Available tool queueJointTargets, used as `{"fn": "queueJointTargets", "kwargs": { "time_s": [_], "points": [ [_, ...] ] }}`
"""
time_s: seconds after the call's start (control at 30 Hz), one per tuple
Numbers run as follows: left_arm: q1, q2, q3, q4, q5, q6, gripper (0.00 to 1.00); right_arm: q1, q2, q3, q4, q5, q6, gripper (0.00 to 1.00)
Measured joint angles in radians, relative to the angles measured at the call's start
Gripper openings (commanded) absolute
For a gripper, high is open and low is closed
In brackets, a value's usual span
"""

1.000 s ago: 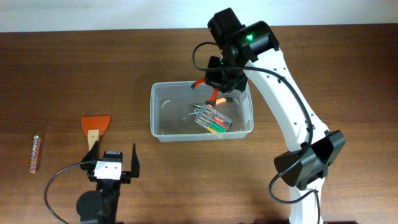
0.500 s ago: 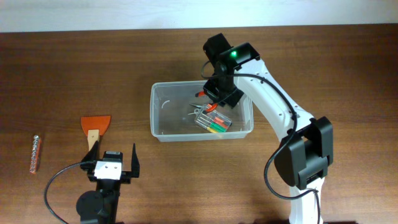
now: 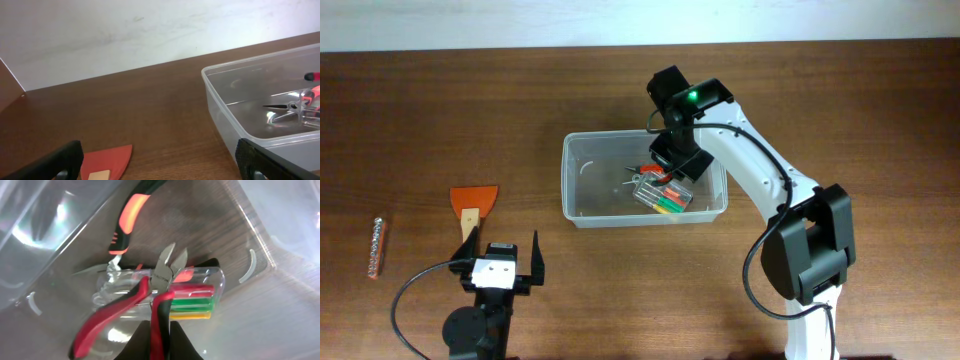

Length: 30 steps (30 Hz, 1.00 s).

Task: Pack container
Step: 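Lower the cutting pliers into the container and open the right gripper, then raise the right gripper and retract it to the right side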

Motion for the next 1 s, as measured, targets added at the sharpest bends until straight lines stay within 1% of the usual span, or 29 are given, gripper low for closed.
{"fn": "queueJointTargets", "kwargs": {
  "time_s": [0.2, 0.3, 0.5, 0.6, 0.67, 0.7, 0.73, 0.87, 1.0],
  "points": [
    [0.000, 0.000, 0.000, 0.000, 0.000, 0.000, 0.99, 0.000, 0.001, -0.019, 0.029, 0.008, 0.000, 0.12],
    [0.000, 0.000, 0.000, 0.000, 0.000, 0.000, 0.99, 0.000, 0.001, -0.019, 0.045, 0.012, 0.003, 0.18],
    [0.000, 0.000, 0.000, 0.000, 0.000, 0.000, 0.99, 0.000, 0.001, -0.019, 0.054, 0.019, 0.003, 0.20],
    [0.000, 0.000, 0.000, 0.000, 0.000, 0.000, 0.99, 0.000, 0.001, -0.019, 0.058, 0.020, 0.005, 0.27],
    [0.000, 0.000, 0.000, 0.000, 0.000, 0.000, 0.99, 0.000, 0.001, -0.019, 0.061, 0.022, 0.007, 0.37],
    [0.000, 0.000, 0.000, 0.000, 0.000, 0.000, 0.99, 0.000, 0.001, -0.019, 0.063, 0.022, 0.007, 0.45],
    [0.000, 0.000, 0.000, 0.000, 0.000, 0.000, 0.99, 0.000, 0.001, -0.019, 0.067, 0.023, -0.001, 0.50],
    [0.000, 0.000, 0.000, 0.000, 0.000, 0.000, 0.99, -0.004, 0.001, -0.018, 0.071, 0.022, 0.003, 0.63],
    [0.000, 0.000, 0.000, 0.000, 0.000, 0.000, 0.99, -0.022, 0.002, 0.024, 0.062, 0.017, -0.032, 0.77]
  ]
}}
